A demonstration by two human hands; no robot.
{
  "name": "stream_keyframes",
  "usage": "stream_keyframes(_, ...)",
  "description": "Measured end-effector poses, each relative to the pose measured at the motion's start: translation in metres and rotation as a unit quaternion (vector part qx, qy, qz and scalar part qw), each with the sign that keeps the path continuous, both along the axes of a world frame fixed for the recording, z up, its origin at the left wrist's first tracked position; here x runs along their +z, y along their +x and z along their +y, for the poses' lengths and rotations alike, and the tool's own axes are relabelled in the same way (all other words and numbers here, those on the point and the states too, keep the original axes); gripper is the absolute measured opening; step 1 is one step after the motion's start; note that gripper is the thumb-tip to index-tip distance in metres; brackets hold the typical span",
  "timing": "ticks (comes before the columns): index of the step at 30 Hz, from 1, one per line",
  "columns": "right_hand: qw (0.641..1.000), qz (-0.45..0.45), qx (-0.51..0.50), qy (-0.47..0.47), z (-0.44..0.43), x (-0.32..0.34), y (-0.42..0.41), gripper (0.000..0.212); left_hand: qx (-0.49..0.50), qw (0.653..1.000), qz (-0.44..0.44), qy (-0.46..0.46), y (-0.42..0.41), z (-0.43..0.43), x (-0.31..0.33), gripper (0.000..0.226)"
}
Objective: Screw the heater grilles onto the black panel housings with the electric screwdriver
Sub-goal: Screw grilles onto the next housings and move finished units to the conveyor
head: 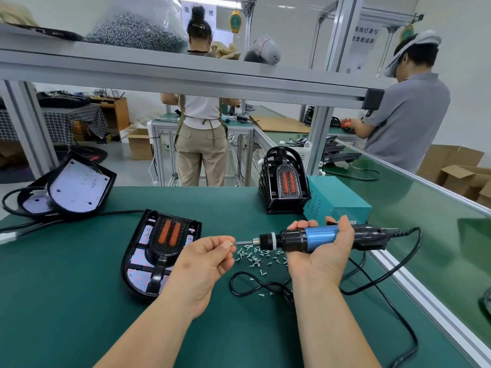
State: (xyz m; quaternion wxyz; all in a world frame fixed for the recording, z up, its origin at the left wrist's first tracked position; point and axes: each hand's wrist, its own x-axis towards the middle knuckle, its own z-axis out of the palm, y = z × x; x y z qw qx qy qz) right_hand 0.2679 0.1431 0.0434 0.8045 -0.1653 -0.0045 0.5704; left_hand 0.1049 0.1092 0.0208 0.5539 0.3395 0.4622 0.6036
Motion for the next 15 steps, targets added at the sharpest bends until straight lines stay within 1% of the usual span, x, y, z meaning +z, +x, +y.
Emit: stream_keyframes(15,1.000,-0.020,0.001,0.009,0.0007,-0.0010,-0.0030,0.023,0.014,0.998,0.068,0.001,-0.0055,0.0038,-0.0085,0.011)
